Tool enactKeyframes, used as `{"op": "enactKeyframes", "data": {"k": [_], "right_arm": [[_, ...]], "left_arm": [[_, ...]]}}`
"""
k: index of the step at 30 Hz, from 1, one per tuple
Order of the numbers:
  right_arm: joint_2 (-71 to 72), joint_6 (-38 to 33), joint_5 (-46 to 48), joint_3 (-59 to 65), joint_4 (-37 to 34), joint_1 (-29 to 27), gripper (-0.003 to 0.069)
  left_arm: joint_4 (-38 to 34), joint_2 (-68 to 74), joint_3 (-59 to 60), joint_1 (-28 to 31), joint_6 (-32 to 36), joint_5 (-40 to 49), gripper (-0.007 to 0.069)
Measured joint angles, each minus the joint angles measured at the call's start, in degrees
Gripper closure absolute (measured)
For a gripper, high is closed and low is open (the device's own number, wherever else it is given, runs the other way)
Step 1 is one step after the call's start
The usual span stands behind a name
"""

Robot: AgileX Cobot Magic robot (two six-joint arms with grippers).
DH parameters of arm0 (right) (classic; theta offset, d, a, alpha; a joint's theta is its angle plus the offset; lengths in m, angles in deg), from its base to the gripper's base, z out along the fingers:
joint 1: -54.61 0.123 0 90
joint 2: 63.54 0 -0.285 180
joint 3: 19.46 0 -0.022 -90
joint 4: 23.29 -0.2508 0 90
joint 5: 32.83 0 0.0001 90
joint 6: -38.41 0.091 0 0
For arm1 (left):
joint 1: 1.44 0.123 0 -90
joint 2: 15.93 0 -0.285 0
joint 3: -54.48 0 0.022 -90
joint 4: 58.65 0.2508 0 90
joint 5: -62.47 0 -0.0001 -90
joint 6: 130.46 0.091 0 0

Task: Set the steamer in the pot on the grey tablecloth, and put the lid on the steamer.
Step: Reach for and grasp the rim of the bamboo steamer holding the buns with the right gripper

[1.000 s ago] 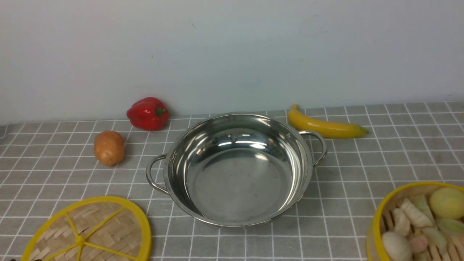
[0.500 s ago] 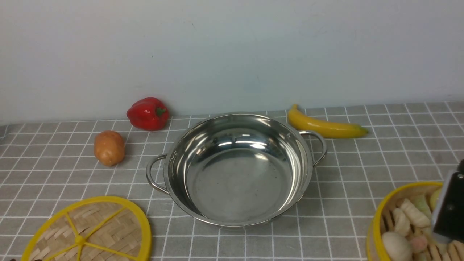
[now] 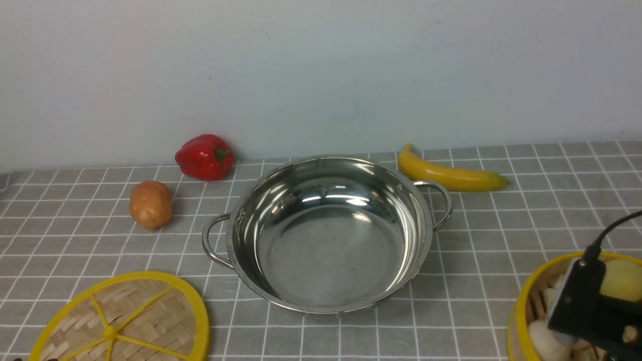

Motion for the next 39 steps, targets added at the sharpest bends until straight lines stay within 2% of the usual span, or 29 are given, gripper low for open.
{"op": "enactKeyframes", "data": {"k": [10, 28, 32, 36, 37, 39], "right_arm": [[-2.69, 4.87, -2.19, -0.04, 4.23, 0.00, 0.0288], [-11.95, 6.66, -5.52, -0.04, 4.23, 0.00, 0.0290], [-11.95, 6.91, -5.32, -0.04, 4.23, 0.00, 0.0340], [-12.01, 6.91, -5.32, -0.04, 4.27, 0.00, 0.0474], [-12.01, 6.91, -5.32, -0.04, 4.27, 0.00, 0.0526], [-12.01, 6.52, -5.32, -0.04, 4.24, 0.00, 0.0576]], "left_arm": [[0.00, 0.00, 0.00, 0.00, 0.00, 0.00, 0.0382], [0.00, 0.00, 0.00, 0.00, 0.00, 0.00, 0.0382], [0.00, 0.00, 0.00, 0.00, 0.00, 0.00, 0.0382], [0.00, 0.00, 0.00, 0.00, 0.00, 0.00, 0.0382], [0.00, 0.00, 0.00, 0.00, 0.00, 0.00, 0.0382], [0.00, 0.00, 0.00, 0.00, 0.00, 0.00, 0.0382]]}}
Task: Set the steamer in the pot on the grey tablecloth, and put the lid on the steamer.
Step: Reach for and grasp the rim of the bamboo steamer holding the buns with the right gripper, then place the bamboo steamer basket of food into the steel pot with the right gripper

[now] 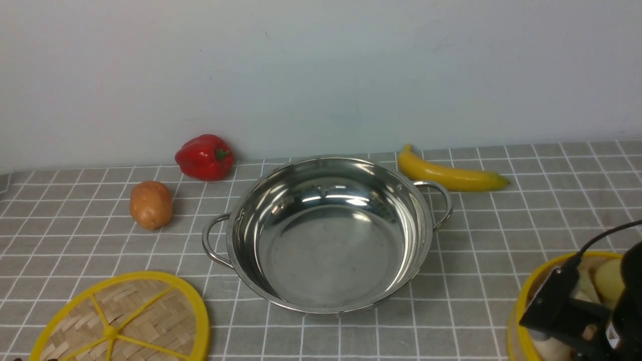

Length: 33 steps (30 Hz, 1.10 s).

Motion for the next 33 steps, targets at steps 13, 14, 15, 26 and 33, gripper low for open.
{"op": "enactKeyframes", "data": {"k": [13, 14, 15, 26, 33], "right_arm": [[0.07, 2.74, -0.08, -2.59, 0.00, 0.07, 0.0588], [0.07, 2.81, 0.02, -2.74, 0.00, 0.07, 0.0588], [0.36, 3.08, 1.40, -4.05, 0.00, 0.07, 0.0588], [2.36, 3.38, 9.75, -15.51, 1.36, 0.07, 0.0552], [2.60, 3.18, 9.52, -21.81, 5.08, 0.07, 0.0548]], "left_arm": [[0.00, 0.00, 0.00, 0.00, 0.00, 0.00, 0.0382], [0.00, 0.00, 0.00, 0.00, 0.00, 0.00, 0.0382], [0.00, 0.00, 0.00, 0.00, 0.00, 0.00, 0.0382], [0.00, 0.00, 0.00, 0.00, 0.00, 0.00, 0.0382], [0.00, 0.00, 0.00, 0.00, 0.00, 0.00, 0.0382]]}}
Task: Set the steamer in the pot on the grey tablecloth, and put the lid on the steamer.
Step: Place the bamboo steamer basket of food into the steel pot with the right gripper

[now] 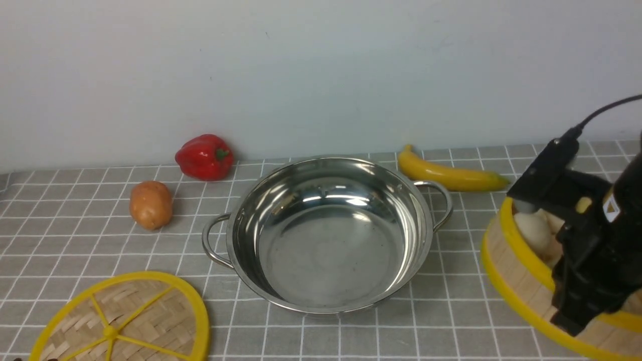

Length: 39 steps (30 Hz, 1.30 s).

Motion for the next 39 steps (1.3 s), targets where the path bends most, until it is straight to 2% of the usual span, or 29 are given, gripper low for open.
{"op": "enactKeyframes", "data": {"k": [8, 23, 31, 39], "right_arm": [[0.00, -1.96, 0.89, -0.55, 4.85, 0.00, 0.0548], [-0.44, -8.40, 1.28, -9.89, 1.13, 1.04, 0.0548], [-9.28, -9.07, 1.90, -17.72, 2.23, 11.19, 0.0548], [-17.48, -9.97, 1.80, -27.33, 5.50, 18.30, 0.0547]], "left_arm": [[0.00, 0.00, 0.00, 0.00, 0.00, 0.00, 0.0382], [0.00, 0.00, 0.00, 0.00, 0.00, 0.00, 0.0382], [0.00, 0.00, 0.00, 0.00, 0.00, 0.00, 0.0382], [0.00, 0.00, 0.00, 0.00, 0.00, 0.00, 0.0382]]}}
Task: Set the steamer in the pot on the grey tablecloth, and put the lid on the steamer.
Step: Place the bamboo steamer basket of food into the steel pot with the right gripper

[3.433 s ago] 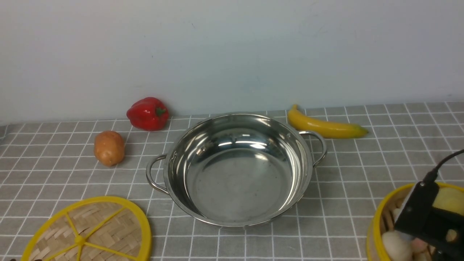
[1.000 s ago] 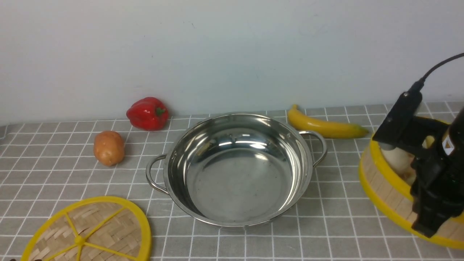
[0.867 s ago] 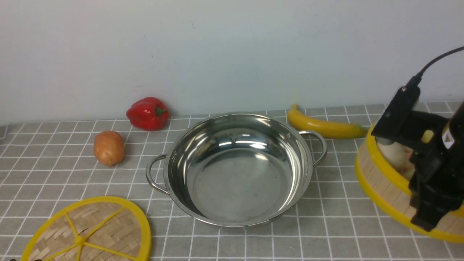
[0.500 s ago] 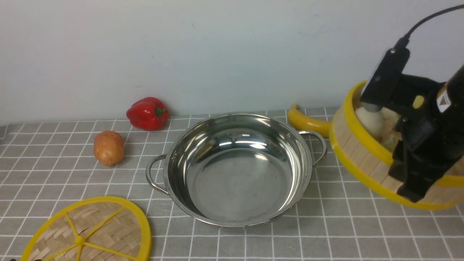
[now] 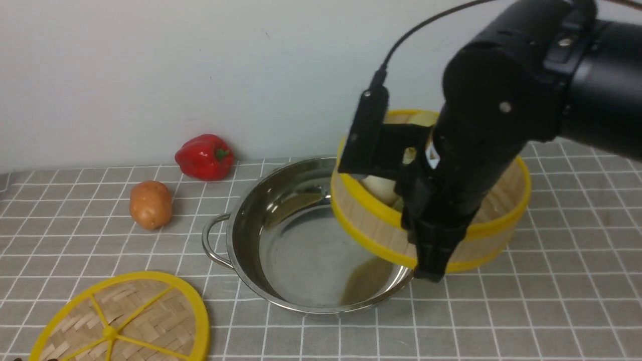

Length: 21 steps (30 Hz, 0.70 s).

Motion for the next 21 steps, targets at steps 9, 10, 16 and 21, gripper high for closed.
{"op": "enactKeyframes", "data": {"k": [9, 10, 16, 21], "right_arm": [[-9.91, -3.55, -0.24, -9.93, 3.16, 8.64, 0.0547], [-11.21, -3.85, -0.31, -10.91, 3.92, 9.08, 0.0547], [-16.11, -4.67, -0.30, -14.08, 7.21, 9.28, 0.0547], [-18.48, -4.72, -0.39, -14.93, 8.99, 9.12, 0.0547]], "left_arm": [[0.00, 0.00, 0.00, 0.00, 0.00, 0.00, 0.0382], [0.00, 0.00, 0.00, 0.00, 0.00, 0.00, 0.0382], [0.00, 0.00, 0.00, 0.00, 0.00, 0.00, 0.0382], [0.00, 0.00, 0.00, 0.00, 0.00, 0.00, 0.0382]]}}
